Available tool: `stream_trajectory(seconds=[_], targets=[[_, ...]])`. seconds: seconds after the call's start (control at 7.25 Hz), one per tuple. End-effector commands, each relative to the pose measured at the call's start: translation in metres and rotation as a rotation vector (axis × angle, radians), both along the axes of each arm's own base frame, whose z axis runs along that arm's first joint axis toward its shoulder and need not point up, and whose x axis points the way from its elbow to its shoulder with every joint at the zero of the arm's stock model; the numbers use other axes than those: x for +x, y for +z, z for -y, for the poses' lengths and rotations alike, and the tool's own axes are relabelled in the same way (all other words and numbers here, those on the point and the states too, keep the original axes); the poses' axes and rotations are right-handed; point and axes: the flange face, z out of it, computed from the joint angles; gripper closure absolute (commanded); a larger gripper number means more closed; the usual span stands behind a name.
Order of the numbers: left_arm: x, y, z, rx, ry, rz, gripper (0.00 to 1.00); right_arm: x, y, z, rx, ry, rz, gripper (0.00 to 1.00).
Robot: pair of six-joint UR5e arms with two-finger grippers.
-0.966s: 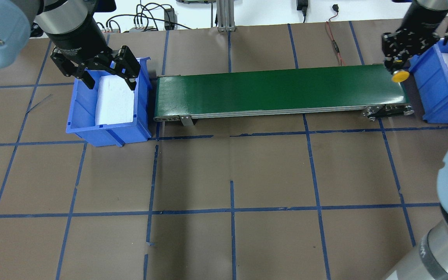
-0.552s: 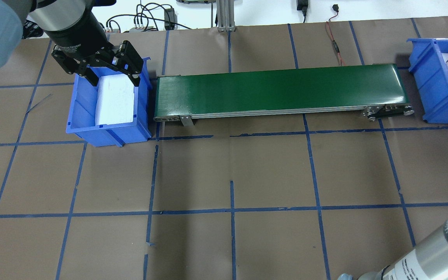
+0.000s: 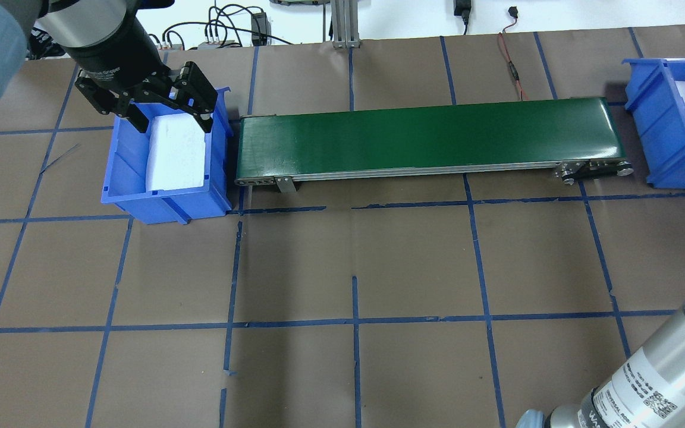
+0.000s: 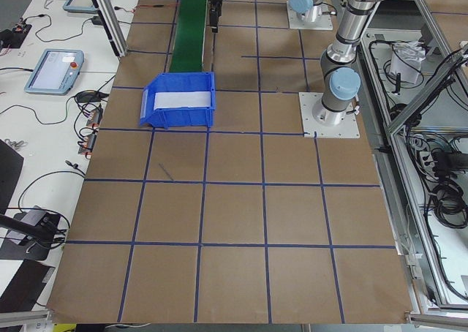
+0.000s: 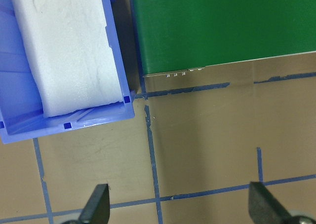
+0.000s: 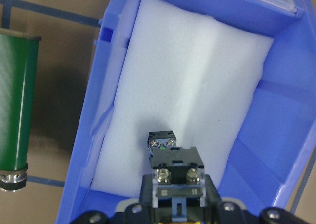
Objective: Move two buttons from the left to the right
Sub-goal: 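Lower the yellow button into the far blue bin and open the right gripper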
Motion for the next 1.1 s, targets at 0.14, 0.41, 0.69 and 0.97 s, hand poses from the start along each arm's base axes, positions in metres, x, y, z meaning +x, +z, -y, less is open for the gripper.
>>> stream_trajectory(seconds=[0.14,0.41,0.69,0.97], targets=[[0.004,0.000,-0.006,0.042,0.012,-0.001,0.00,-0.016,-0.037,0.032,-0.020,0.013,0.004,0.91],[0.006,-0.002,-0.005,0.045,0.013,-0.004,0.00,-0.017,-0.052,0.043,-0.055,0.019,0.011,0.91],[0.006,-0.002,-0.005,0.045,0.013,-0.001,0.00,-0.024,-0.073,0.057,-0.066,0.027,0.007,0.91],[0.006,-0.002,-0.005,0.046,0.013,-0.001,0.00,-0.031,-0.108,0.068,-0.091,0.063,0.016,0.91]])
